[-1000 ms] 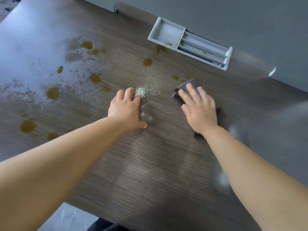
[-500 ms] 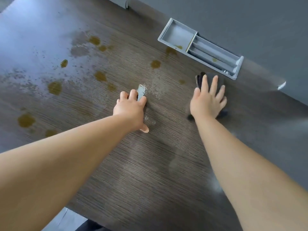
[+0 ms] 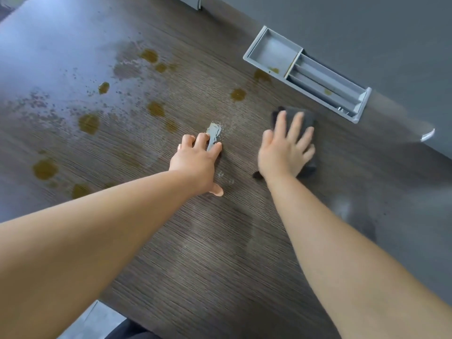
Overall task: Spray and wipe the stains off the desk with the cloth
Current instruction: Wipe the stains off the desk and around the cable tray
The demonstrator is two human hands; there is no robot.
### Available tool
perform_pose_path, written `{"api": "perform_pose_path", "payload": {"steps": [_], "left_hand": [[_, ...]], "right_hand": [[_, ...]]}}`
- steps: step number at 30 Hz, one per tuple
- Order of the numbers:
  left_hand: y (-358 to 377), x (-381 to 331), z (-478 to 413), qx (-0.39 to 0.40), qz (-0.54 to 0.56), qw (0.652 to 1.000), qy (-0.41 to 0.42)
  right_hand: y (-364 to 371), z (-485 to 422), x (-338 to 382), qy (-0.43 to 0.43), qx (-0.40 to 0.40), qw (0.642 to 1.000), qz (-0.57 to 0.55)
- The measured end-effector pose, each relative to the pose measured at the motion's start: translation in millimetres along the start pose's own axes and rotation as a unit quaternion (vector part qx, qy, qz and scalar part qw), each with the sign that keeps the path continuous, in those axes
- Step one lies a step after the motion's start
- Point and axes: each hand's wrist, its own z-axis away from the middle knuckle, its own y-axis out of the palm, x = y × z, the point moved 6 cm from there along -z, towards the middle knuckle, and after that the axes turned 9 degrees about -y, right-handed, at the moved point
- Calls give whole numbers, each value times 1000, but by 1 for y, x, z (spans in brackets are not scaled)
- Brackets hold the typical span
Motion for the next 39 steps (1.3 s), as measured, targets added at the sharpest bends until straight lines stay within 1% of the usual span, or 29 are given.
{"api": "perform_pose_path", "payload": {"steps": [1, 3, 4, 5, 6, 7, 8, 10, 11, 12, 14, 16, 17, 18, 19, 20, 22, 24, 25, 26, 28, 30, 31, 32, 33, 35, 37, 38, 39], "left_hand": [[0, 0, 0, -1, -2, 1000, -2], [1, 0, -1, -2, -10, 1000, -3], [1, 0, -1, -3, -12, 1000, -2], [1, 0, -1, -4, -10, 1000, -1], [1, 0, -2, -5, -8, 1000, 1], [2, 0, -1, -5, -6, 1000, 4], [3, 0, -1, -4, -6, 1000, 4], [2, 1, -1, -8, -9, 1000, 1], [2, 0, -1, -8, -9, 1000, 2], [1, 0, 0, -8, -8, 1000, 2], [0, 0, 0, -6, -10, 1000, 1], [2, 0, -1, -1, -10, 1000, 4], [2, 0, -2, 1, -9, 1000, 6], [2, 0, -1, 2, -5, 1000, 9], [2, 0, -1, 2, -2, 1000, 13], [2, 0, 0, 2, 1, 1000, 15], [2, 1, 0, 1, 1, 1000, 11], [3, 0, -1, 2, -2, 1000, 11], [3, 0, -1, 2, -1, 1000, 11], [3, 0, -1, 1, -1, 1000, 11], [3, 0, -2, 0, -9, 1000, 12], [2, 0, -2, 1, -16, 1000, 13], [2, 0, -2, 1, -14, 1000, 13], [2, 0, -2, 2, -11, 1000, 13], [2, 0, -1, 4, -9, 1000, 14], [2, 0, 0, 4, -13, 1000, 14], [1, 0, 0, 0, -16, 1000, 13], [1, 0, 0, -1, -17, 1000, 14], [1, 0, 0, 0, -19, 1000, 15]], "right_hand": [[3, 9, 18, -89, -2, 996, 6], [10, 24, 32, -299, 14, 953, 36], [10, 24, 24, -368, 26, 928, 47], [8, 17, 11, -394, 33, 917, 54], [5, 7, -5, -366, 29, 928, 59], [0, -5, -20, -291, 22, 955, 58], [-3, -15, -33, -186, 13, 981, 48], [-5, -22, -32, 0, -9, 1000, 9], [-2, -18, -19, 42, -5, 999, -1], [0, -11, -2, 32, 5, 999, 0], [5, 6, 27, -125, 1, 992, 9], [8, 18, 25, -334, 5, 942, 30], [5, 13, 13, -401, 21, 915, 34], [4, 1, -4, -427, 30, 903, 41], [1, -12, -20, -404, 29, 913, 50], [-3, -28, -35, -340, 32, 938, 53], [-9, -49, -52, -146, 20, 988, 41], [-8, -44, -36, -14, 4, 1000, 22], [-5, -36, -19, -3, 5, 1000, 21], [0, -27, -1, -35, 3, 999, 21], [6, -6, 29, -195, -4, 980, 28], [9, 2, 34, -373, 23, 926, 52], [8, -5, 26, -414, 36, 908, 57], [5, -17, 17, -406, 36, 911, 58], [0, -32, 7, -355, 27, 933, 56], [-4, -54, -7, -167, 16, 985, 34], [-1, -48, 8, -38, 6, 999, 6], [2, -38, 20, -32, 8, 999, 4], [3, -26, 34, -74, -3, 997, 2]]}}
